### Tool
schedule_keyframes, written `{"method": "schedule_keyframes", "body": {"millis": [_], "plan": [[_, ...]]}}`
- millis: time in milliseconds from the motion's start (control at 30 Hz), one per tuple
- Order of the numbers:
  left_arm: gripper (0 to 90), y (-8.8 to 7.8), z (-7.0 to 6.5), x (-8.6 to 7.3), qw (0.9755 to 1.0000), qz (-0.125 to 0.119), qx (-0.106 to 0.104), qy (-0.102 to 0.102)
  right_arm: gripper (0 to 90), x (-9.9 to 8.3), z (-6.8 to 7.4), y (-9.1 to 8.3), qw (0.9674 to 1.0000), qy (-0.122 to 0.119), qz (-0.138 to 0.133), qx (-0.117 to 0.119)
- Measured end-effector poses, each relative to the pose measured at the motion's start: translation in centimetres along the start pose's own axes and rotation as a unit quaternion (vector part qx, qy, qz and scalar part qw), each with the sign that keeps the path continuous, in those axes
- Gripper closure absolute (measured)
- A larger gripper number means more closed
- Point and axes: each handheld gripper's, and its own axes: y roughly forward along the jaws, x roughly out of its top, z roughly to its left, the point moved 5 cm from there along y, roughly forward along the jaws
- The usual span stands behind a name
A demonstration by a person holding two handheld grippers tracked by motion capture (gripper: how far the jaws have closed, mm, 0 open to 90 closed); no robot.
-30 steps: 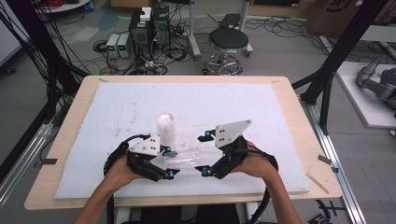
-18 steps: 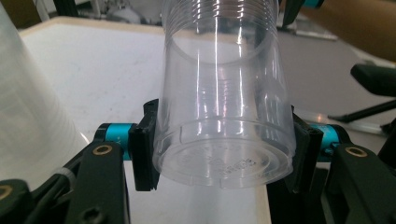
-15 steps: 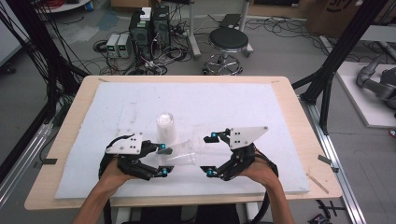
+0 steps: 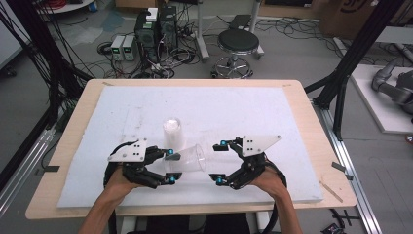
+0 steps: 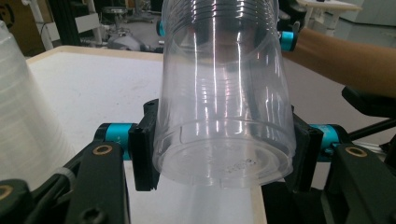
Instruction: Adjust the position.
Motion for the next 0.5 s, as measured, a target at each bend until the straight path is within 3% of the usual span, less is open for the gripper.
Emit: {"method": "schedule_keyframes", "body": {"millis": [333,500], "plan": [[41.5,0.6,-0.1,0.1,1.0,-0.007,-0.005,0.001,13.7,-0.1,0.2,0.7,0.9999,0.002,-0.004,0.01],[41.5,1.1,-0.2,0.3,0.9997,-0.023,-0.007,0.0,13.6,-0.1,0.3,1.2,0.9998,0.009,-0.01,0.018]]}}
